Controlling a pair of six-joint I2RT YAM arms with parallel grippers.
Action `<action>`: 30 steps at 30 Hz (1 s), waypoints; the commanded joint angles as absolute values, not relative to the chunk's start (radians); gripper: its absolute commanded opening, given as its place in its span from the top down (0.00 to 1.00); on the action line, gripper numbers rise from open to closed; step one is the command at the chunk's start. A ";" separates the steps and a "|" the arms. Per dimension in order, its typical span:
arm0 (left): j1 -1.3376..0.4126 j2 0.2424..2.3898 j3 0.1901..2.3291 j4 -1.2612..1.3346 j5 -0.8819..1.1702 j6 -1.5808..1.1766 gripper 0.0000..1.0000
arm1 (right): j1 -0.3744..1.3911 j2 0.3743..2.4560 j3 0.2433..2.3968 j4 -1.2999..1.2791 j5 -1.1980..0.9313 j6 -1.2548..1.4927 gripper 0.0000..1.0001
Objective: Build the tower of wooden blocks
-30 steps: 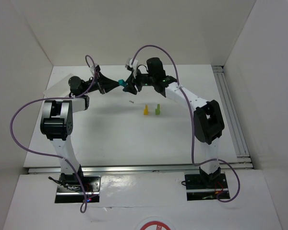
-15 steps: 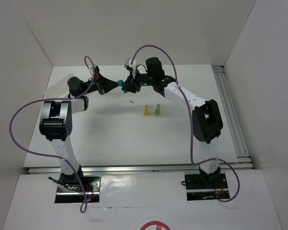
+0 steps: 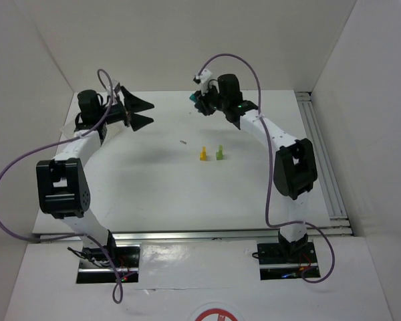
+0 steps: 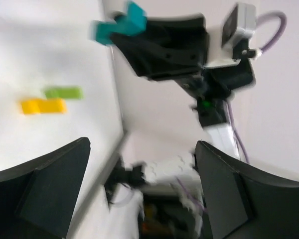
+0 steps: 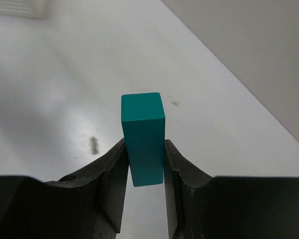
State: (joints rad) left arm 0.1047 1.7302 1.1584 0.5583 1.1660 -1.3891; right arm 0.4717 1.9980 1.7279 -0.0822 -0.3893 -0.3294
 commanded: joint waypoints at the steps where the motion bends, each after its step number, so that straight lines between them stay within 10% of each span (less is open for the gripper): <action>1: 0.133 1.617 1.331 -0.161 0.935 -0.831 0.00 | 0.402 1.862 1.741 -0.170 -0.061 -0.310 0.84; 16: 0.075 1.399 1.304 -0.506 0.508 -0.518 0.01 | 0.299 1.605 1.197 -0.368 0.213 -0.077 0.86; 30: 0.075 1.408 1.261 -0.525 0.489 -0.479 0.01 | 0.290 1.865 1.243 -0.367 0.156 -0.058 0.76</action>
